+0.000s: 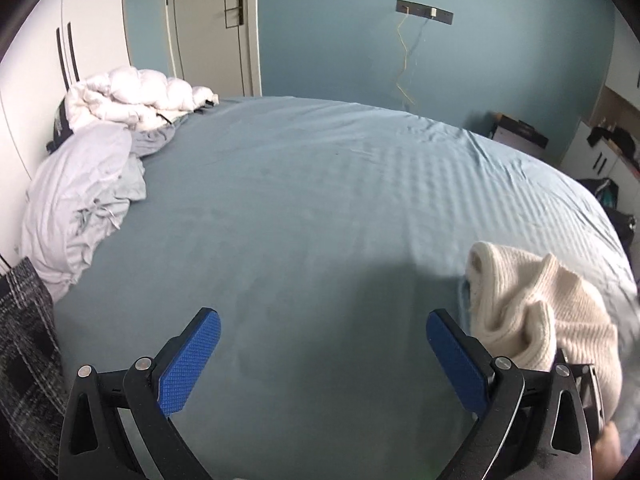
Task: Fold small clothes
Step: 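Lower the sweater onto the bed and open the right gripper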
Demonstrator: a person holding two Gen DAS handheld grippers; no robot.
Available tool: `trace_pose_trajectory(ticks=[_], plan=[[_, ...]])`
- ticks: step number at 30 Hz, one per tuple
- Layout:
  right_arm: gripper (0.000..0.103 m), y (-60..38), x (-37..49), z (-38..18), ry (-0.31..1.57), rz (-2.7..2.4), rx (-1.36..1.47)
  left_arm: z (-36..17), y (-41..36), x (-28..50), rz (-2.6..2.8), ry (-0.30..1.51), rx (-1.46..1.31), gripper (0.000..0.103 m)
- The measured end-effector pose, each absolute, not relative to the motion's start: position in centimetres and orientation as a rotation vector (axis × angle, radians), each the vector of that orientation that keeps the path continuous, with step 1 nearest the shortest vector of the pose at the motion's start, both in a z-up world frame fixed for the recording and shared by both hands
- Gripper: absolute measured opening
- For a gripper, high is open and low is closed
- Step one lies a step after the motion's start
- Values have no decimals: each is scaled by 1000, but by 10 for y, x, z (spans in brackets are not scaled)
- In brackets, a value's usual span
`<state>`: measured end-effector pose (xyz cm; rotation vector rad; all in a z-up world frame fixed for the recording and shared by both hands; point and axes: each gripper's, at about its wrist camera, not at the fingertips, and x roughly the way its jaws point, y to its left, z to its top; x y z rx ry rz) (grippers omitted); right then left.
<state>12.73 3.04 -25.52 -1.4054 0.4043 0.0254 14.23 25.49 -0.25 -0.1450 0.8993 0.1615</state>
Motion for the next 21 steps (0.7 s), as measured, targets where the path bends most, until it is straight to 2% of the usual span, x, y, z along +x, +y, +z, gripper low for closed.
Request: trace_pose_trajectory(ticks=[4, 5, 6, 9, 13, 15, 18, 21], plan=[[59, 27, 120, -237, 457, 96, -1407, -4, 248, 144, 140, 905, -143, 103], [67, 26, 114, -222, 493, 155, -1362, -3, 246, 144, 135, 903, -141, 103], [78, 22, 109, -205, 513, 215, -1284, -2, 243, 143, 128, 898, -136, 103], [90, -8, 85, -145, 490, 279, -985, 0, 232, 141, 118, 883, -114, 103], [93, -100, 74, -91, 530, 185, -569, 2, 204, 143, 65, 855, -75, 103], [93, -139, 74, -89, 563, 145, -412, 2, 182, 147, 15, 840, -40, 103], [93, -187, 74, -110, 618, 61, -246, 4, 144, 157, -72, 812, -6, 103], [93, -195, 73, -146, 648, -9, -238, 0, 104, 166, -150, 793, 38, 103]])
